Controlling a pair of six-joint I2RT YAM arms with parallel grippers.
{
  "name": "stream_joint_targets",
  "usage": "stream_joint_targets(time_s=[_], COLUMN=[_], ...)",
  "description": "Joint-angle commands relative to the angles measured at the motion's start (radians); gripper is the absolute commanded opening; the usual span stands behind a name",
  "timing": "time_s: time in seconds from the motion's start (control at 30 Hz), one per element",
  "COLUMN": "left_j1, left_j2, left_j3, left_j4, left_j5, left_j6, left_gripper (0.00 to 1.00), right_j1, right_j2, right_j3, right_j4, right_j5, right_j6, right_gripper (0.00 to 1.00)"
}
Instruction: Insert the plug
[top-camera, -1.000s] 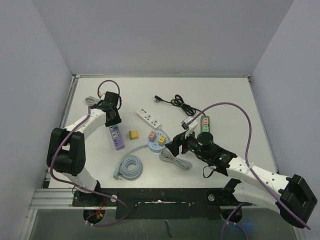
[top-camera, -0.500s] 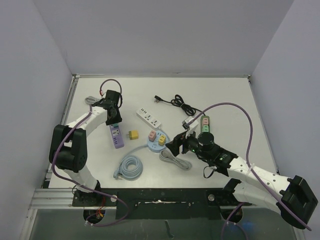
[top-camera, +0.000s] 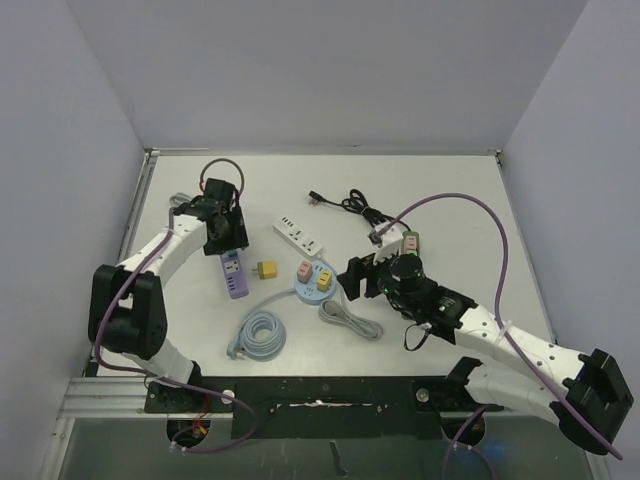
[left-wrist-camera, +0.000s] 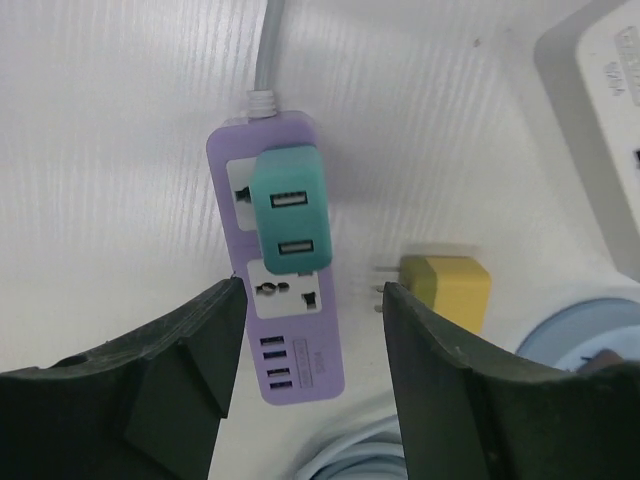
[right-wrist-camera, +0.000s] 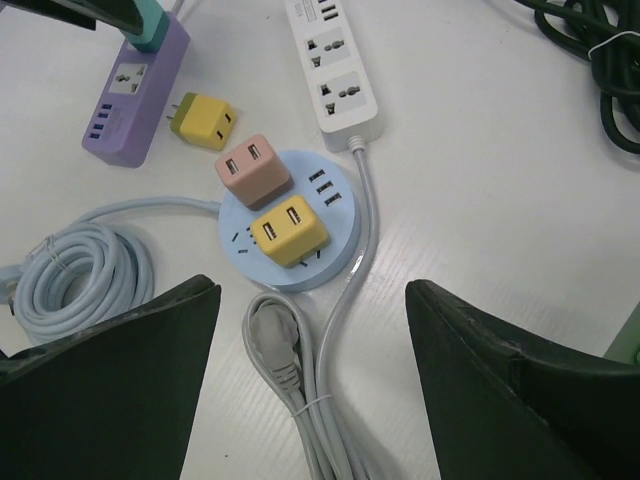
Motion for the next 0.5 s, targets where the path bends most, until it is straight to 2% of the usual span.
stream_joint_targets(time_s=[0.0,0.17,0.47], left_j1=[0.001,0.003,0.003], left_j2=[-0.171,-0.273,-0.519], left_j3=[-0.013,-0.064,-0.246], left_j4=[0.058,0.082,0.202], left_j5=[0.058,0.098,0.138], left_j6=[0.024,0.047,0.086], left_gripper=[0.56,0.59,0.59], right_j1=[-0.019,-0.043,-0.038], right_j2=[0.033,0.120,0.276], right_j3=[0.122,0.235,0.348], right_j4=[-0.084,-0.181,-0.155], right_j5=[0.065,0.034,0.009], right_j6=[0.062,0.103,0.092], right_gripper=[0.76,0.74,0.77])
